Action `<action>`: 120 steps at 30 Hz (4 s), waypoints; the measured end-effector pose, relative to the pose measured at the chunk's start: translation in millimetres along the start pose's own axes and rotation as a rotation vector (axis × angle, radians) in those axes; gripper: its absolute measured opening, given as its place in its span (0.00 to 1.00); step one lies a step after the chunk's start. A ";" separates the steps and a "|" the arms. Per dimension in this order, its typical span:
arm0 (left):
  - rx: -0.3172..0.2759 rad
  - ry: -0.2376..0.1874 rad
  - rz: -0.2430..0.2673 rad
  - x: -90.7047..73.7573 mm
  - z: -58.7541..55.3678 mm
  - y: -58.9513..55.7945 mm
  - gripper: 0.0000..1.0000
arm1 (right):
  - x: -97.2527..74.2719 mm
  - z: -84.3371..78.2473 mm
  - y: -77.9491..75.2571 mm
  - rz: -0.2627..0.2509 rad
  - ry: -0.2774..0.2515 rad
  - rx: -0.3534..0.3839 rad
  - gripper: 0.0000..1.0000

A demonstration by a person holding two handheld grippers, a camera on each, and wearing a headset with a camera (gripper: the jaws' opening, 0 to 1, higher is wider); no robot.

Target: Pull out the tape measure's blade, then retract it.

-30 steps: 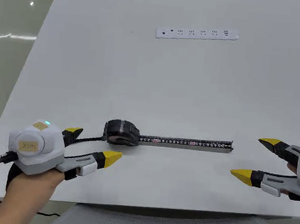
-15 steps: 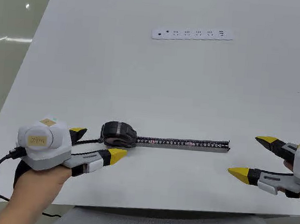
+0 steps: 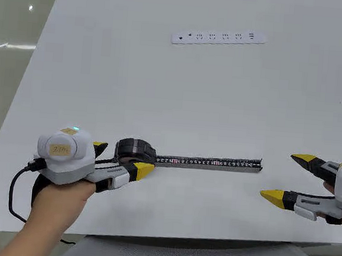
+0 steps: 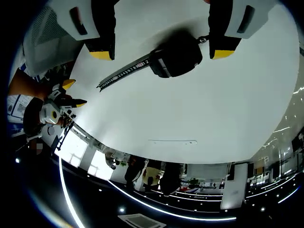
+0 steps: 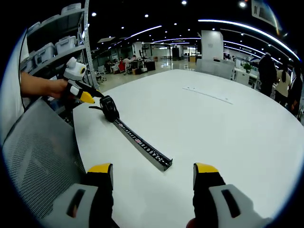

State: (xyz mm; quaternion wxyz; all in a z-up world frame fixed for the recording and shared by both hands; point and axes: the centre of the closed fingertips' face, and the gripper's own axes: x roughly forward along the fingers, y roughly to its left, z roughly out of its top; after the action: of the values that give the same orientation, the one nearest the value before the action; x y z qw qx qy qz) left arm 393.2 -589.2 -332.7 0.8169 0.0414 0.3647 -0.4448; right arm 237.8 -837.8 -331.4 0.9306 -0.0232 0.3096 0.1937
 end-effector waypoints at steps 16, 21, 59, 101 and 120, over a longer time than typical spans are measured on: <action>-0.041 0.015 0.022 16.1 -6.2 -2.6 0.78 | 0.2 -3.2 -0.1 0.005 0.001 -0.007 0.68; -0.035 0.011 0.036 17.8 -9.5 -3.7 0.77 | 1.6 -4.7 0.9 0.011 0.007 -0.010 0.68; -0.153 -0.069 0.243 34.3 -14.1 14.0 0.72 | 40.3 -3.1 -6.5 0.141 0.016 -0.061 0.60; -0.241 -0.087 0.369 32.3 -19.5 27.0 0.59 | 63.5 -9.4 -13.0 0.222 0.046 -0.108 0.46; -0.240 -0.076 0.366 32.0 -20.3 27.3 0.59 | 67.5 -21.7 -15.2 0.275 0.062 -0.217 0.24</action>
State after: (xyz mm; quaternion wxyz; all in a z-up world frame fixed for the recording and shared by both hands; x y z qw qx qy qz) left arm 413.4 -587.1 -374.8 0.8963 -0.0073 0.3705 -0.2436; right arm 280.7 -832.0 -389.5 0.8775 -0.0870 0.3155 0.3505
